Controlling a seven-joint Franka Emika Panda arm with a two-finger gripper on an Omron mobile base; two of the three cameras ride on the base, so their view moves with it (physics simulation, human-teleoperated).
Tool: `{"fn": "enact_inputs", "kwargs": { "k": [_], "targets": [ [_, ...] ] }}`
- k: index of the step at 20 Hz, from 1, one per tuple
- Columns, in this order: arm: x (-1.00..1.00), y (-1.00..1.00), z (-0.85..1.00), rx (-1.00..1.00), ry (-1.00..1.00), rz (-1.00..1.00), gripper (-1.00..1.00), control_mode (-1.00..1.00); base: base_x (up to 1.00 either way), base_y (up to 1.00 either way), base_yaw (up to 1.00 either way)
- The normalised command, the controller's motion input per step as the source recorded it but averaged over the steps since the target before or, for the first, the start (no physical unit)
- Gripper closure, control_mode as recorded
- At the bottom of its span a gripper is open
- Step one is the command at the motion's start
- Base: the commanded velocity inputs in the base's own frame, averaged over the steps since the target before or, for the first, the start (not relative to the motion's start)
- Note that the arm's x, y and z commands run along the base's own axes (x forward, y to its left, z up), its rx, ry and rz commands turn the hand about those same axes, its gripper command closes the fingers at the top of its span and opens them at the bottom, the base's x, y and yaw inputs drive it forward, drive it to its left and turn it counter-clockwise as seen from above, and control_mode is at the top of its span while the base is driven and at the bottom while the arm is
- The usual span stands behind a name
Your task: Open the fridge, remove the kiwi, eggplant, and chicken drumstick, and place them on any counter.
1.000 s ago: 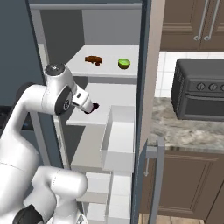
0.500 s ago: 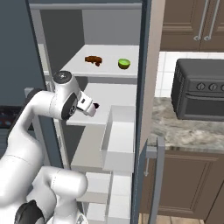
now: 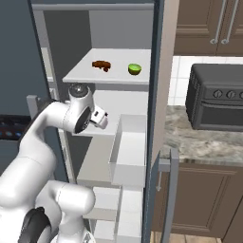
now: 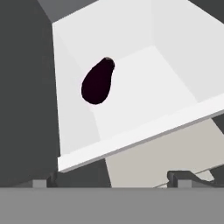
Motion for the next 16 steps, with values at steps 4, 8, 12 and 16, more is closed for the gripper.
{"fn": "enact_inputs", "kwargs": {
  "k": [4, 8, 12, 16],
  "targets": [
    [0.36, 0.00, -0.12, 0.04, 0.00, 0.02, -1.00, -1.00, 0.00, 0.00, 0.00],
    [0.35, 0.01, -0.18, 0.00, 0.00, 0.00, -1.00, -1.00, 0.00, 0.00, 0.00],
    [0.28, 0.02, -0.29, 0.00, 0.00, 0.00, -1.00, -1.00, 0.00, 0.00, 0.00],
    [0.30, 0.00, -0.12, 0.00, 0.00, 0.00, -1.00, -1.00, 0.00, 0.00, 0.00]
  ]
}}
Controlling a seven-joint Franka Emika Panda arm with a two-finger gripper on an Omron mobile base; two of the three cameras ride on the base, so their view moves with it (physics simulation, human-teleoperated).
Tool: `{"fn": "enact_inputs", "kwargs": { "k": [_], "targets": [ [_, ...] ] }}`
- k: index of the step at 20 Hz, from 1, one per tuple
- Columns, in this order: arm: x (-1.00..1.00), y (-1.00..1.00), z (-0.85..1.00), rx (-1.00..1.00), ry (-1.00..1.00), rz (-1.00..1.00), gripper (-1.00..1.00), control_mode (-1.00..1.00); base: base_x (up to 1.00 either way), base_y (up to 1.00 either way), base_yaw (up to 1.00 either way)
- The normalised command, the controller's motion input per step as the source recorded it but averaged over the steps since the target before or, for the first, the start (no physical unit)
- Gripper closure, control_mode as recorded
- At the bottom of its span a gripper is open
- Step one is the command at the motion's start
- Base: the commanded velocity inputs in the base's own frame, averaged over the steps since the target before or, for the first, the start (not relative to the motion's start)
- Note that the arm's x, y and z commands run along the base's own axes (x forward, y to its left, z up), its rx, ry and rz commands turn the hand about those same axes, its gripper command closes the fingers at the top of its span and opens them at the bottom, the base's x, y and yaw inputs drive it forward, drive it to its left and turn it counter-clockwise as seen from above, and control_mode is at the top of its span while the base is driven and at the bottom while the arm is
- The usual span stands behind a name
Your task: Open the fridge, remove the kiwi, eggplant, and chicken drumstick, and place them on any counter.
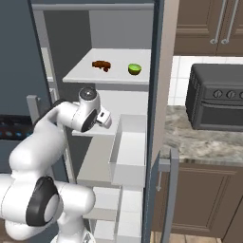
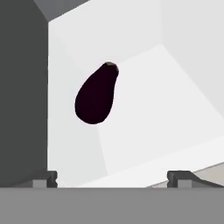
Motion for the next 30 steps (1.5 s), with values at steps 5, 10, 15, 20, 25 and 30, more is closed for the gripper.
{"fn": "enact_inputs", "kwargs": {
  "k": [5, 10, 15, 20, 25, 30],
  "targets": [
    [0.37, 0.04, 0.00, 0.01, 0.00, 0.00, -1.00, -1.00, 0.00, 0.00, 0.00],
    [0.36, 0.06, -0.10, 0.00, 0.00, 0.00, -1.00, -1.00, 0.00, 0.00, 0.00],
    [0.29, 0.01, -0.16, 0.00, 0.00, 0.00, -1.00, -1.00, 0.00, 0.00, 0.00],
    [0.23, 0.00, -0.18, 0.04, 0.00, 0.00, -1.00, -1.00, 0.00, 0.00, 0.00],
    [0.20, 0.00, -0.15, 0.06, 0.00, 0.00, -1.00, -1.00, 0.00, 0.00, 0.00],
    [0.15, 0.00, -0.14, 0.08, 0.00, 0.00, -1.00, -1.00, 0.00, 0.00, 0.00]
  ]
}}
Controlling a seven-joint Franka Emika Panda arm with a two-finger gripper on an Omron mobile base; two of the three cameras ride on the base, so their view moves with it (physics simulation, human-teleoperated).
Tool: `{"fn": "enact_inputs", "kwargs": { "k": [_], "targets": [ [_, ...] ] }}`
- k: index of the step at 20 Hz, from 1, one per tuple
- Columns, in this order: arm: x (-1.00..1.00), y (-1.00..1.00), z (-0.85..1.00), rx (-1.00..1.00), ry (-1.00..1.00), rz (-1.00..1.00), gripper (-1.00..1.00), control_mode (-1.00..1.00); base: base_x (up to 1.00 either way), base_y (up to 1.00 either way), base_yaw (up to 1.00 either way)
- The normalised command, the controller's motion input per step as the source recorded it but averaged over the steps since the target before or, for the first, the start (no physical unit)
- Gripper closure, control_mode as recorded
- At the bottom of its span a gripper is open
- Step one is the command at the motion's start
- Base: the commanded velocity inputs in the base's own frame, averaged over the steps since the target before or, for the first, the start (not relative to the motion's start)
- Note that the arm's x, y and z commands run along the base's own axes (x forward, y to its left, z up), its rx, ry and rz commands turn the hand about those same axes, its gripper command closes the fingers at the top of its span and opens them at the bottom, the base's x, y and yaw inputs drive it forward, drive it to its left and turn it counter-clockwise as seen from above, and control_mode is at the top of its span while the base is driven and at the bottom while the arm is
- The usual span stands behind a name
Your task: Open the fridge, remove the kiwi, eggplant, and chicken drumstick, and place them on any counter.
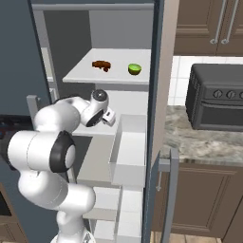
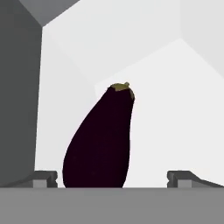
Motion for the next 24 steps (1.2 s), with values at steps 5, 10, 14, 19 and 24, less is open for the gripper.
{"fn": "enact_inputs", "kwargs": {
  "k": [5, 10, 14, 19, 24],
  "targets": [
    [0.16, 0.05, -0.16, 0.07, 0.00, 0.00, -1.00, -1.00, 0.00, 0.00, 0.00],
    [0.20, 0.09, -0.14, 0.05, 0.00, 0.00, -1.00, -1.00, 0.00, 0.00, 0.00],
    [0.17, 0.12, -0.22, 0.02, 0.00, 0.00, -1.00, -1.00, 0.00, 0.00, 0.00],
    [0.01, 0.14, -0.43, 0.02, 0.00, 0.00, 1.00, -1.00, 0.00, 0.00, 0.00],
    [0.00, 0.11, -0.58, 0.12, 0.13, 0.00, 1.00, -1.00, 0.00, 0.00, 0.00]
  ]
}}
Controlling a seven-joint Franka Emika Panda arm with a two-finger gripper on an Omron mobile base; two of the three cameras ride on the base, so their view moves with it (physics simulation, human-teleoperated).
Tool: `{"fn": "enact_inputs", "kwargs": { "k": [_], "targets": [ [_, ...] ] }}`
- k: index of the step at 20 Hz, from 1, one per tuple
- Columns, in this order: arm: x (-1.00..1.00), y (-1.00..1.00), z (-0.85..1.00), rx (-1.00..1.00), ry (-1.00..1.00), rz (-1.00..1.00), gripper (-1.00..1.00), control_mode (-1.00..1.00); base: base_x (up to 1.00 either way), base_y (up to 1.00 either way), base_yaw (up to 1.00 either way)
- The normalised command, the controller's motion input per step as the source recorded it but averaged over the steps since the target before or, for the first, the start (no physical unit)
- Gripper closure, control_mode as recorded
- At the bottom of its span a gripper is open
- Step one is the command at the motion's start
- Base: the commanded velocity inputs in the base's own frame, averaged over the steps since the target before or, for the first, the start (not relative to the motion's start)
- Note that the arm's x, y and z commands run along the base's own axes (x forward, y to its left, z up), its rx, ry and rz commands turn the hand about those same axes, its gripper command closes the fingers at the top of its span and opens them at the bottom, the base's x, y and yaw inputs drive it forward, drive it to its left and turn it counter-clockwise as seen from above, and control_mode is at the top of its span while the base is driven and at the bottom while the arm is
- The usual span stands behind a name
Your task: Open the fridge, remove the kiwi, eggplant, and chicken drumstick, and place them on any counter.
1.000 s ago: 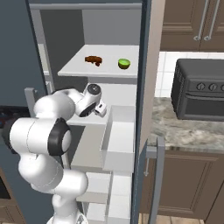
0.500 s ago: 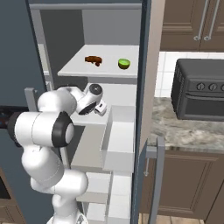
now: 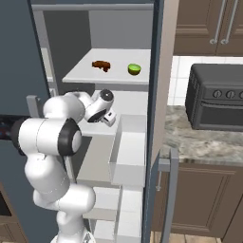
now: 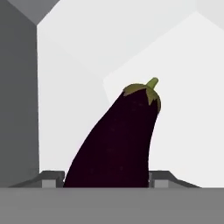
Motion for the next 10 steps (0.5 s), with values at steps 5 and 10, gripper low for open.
{"fn": "enact_inputs", "kwargs": {
  "k": [5, 10],
  "targets": [
    [0.00, 0.00, -0.55, 0.14, 0.07, 0.01, 1.00, -1.00, 0.00, 0.00, 0.00],
    [-0.25, 0.00, -0.50, 0.02, 0.00, 0.02, 1.00, -1.00, 0.00, 0.00, 0.00]
  ]
}}
